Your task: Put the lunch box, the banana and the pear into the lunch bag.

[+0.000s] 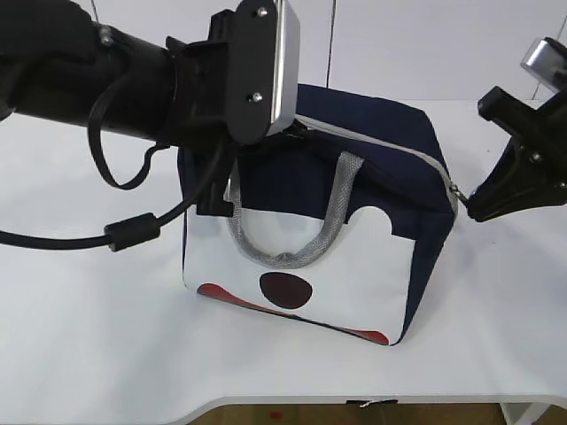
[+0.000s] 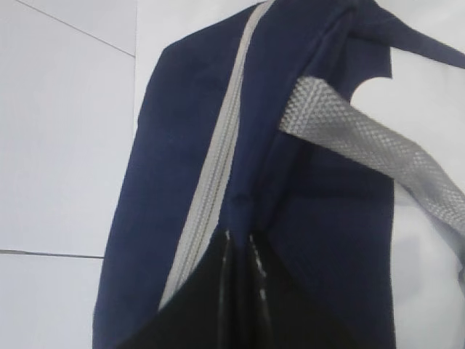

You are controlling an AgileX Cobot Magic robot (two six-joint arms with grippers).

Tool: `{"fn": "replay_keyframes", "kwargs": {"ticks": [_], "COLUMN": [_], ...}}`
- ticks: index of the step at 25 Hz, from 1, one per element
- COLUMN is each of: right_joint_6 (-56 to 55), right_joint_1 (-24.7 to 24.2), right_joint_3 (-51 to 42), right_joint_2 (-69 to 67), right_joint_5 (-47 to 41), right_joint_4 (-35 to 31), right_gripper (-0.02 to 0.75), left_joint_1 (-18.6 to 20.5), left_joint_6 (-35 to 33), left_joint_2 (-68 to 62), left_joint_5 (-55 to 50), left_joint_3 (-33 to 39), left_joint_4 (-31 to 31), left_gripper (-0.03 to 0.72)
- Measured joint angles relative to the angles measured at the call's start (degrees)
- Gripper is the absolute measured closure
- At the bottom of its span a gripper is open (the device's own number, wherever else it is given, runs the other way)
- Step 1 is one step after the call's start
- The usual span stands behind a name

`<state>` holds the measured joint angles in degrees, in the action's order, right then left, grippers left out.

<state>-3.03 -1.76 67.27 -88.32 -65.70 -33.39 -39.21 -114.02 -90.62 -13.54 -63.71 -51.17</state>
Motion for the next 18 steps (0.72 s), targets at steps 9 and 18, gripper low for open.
{"fn": "replay_keyframes", "kwargs": {"ticks": [9,18], "right_joint_6": [6.21,11.20], "right_joint_1": [0.00,0.00], "right_joint_3": [0.00,0.00], "right_joint_2": [-4.04,-8.35], "right_joint_5": [0.59,2.49], "right_joint_4": [0.11,0.11], "right_gripper": [0.731,0.731], "left_joint_1": [0.00,0.00], "left_joint_6": [0.00,0.00], "left_joint_2": [0.00,0.00], "left_joint_5": [1.12,1.62], "left_joint_3": [0.00,0.10], "left_joint_4": [-0.13,-0.13], "left_gripper": [0.692,0.692]}}
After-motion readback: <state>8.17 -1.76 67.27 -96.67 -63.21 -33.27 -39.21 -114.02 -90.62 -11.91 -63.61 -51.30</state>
